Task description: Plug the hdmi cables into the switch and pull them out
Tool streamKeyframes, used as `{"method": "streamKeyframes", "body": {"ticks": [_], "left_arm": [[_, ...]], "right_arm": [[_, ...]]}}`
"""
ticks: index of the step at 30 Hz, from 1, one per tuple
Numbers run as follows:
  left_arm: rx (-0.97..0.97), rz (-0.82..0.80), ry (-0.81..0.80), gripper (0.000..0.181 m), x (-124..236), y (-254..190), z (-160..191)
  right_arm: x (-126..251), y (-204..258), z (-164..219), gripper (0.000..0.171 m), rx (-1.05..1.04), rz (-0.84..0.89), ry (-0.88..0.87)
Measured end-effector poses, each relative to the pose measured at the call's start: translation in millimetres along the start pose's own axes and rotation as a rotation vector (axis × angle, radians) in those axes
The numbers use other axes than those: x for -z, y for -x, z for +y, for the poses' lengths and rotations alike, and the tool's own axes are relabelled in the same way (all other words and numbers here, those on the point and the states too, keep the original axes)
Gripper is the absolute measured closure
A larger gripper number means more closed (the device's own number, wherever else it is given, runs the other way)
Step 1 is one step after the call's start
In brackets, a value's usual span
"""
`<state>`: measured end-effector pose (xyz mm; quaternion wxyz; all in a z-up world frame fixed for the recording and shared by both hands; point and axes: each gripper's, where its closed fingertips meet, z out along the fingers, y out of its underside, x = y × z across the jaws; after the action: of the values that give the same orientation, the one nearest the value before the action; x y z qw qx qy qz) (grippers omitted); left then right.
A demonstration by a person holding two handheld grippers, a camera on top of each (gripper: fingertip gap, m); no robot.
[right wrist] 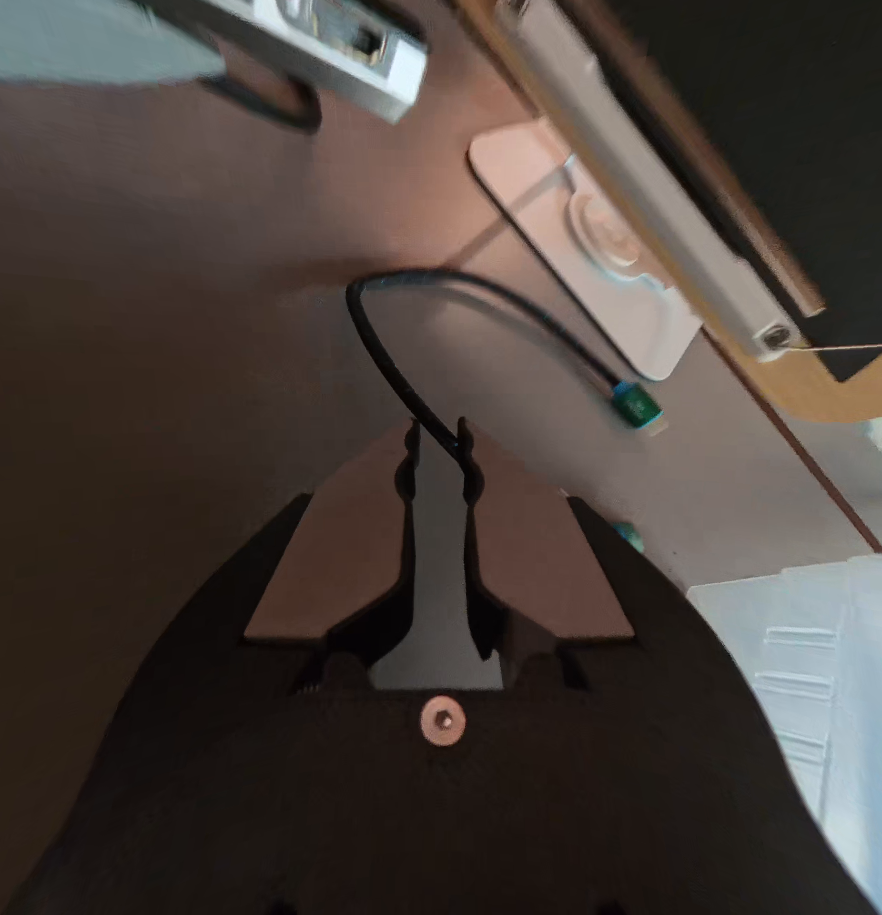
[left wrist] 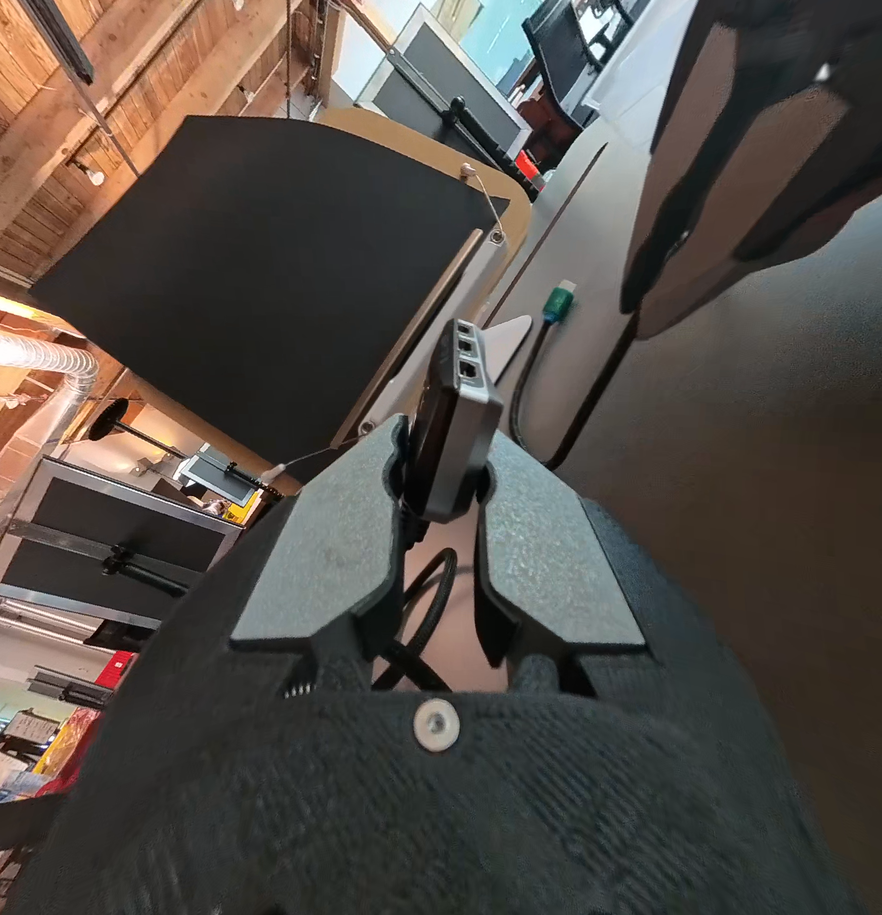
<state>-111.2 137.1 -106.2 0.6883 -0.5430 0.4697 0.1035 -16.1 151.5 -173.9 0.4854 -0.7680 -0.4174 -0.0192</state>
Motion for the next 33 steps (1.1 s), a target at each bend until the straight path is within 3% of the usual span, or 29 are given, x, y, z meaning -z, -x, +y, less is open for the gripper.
{"method": "streamKeyframes", "body": {"ticks": [7, 12, 17, 22, 28, 31, 33], "left_arm": [[0.010, -0.011, 0.003, 0.157, 1, 2, 1], [0.019, -0.005, 0.006, 0.156, 0, 2, 1], [0.036, 0.006, 0.006, 0.156, -1, 2, 2], [0.054, 0.026, 0.013, 0.156, -3, 0, 3], [0.111, 0.034, 0.008, 0.155, -5, -1, 5], [0.174, 0.045, 0.018, 0.155, -6, 3, 12], [0.202, 0.040, 0.011, 0.156, -6, 6, 12]], "right_arm": [[8, -11, -31, 0.159, -0.126, 0.084, -0.168], [-5, 10, -8, 0.161, -0.054, -0.018, -0.030], [31, 31, 2, 0.162, -0.043, -0.110, 0.064], [50, 16, 5, 0.130, -0.167, -0.112, 0.171], [15, -6, -85, 0.125, -0.323, -0.126, -0.182], [-8, -19, -96, 0.146, -0.276, -0.083, -0.244], [-22, -22, -84, 0.146, -0.158, 0.005, -0.198]]}}
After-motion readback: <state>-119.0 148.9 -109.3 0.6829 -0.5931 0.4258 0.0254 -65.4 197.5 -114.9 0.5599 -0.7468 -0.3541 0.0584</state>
